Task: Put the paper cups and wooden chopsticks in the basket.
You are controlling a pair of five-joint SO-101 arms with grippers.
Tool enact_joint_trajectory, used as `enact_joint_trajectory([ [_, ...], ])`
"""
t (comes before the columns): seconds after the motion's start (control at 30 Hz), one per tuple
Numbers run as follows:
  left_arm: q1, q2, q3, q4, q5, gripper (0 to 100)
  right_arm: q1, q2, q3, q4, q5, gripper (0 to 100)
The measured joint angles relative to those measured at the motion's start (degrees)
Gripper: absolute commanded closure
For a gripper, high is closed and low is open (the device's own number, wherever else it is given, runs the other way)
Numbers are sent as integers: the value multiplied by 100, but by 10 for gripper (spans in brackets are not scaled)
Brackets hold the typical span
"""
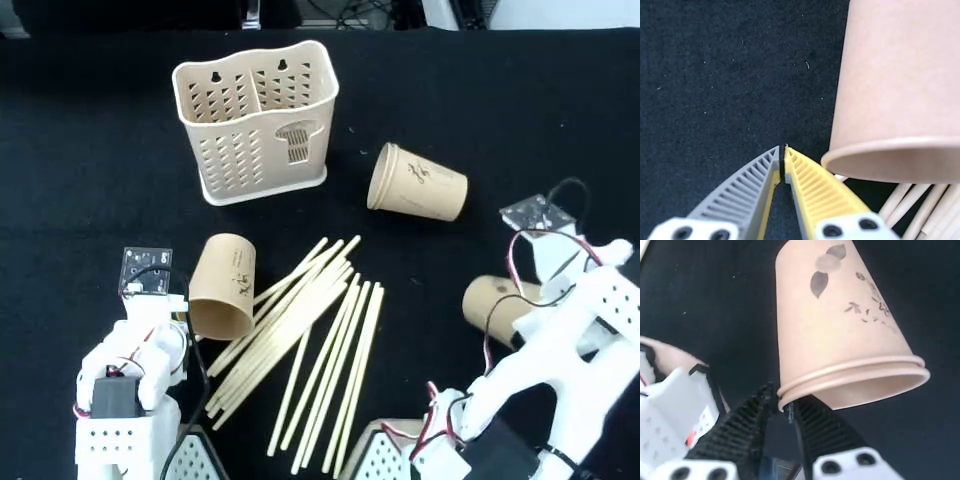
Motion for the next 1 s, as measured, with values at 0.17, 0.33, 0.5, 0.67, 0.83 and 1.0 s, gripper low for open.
enact_joint_trajectory([
  [0.17, 0, 0, 0, 0, 0, 966, -431, 26, 70, -193, -149, 983],
  [0.33, 0, 0, 0, 0, 0, 967, -1275, 26, 70, -202, -826, 983],
  [0.5, 0, 0, 0, 0, 0, 967, -1846, 26, 70, -431, -1538, 885],
  [0.67, 0, 0, 0, 0, 0, 967, -1916, 26, 70, -747, -1943, 812],
  [0.83, 0, 0, 0, 0, 0, 967, -1934, 26, 70, -809, -1969, 837],
  [1.0, 0, 0, 0, 0, 0, 967, -2110, 26, 70, -932, -1969, 985],
])
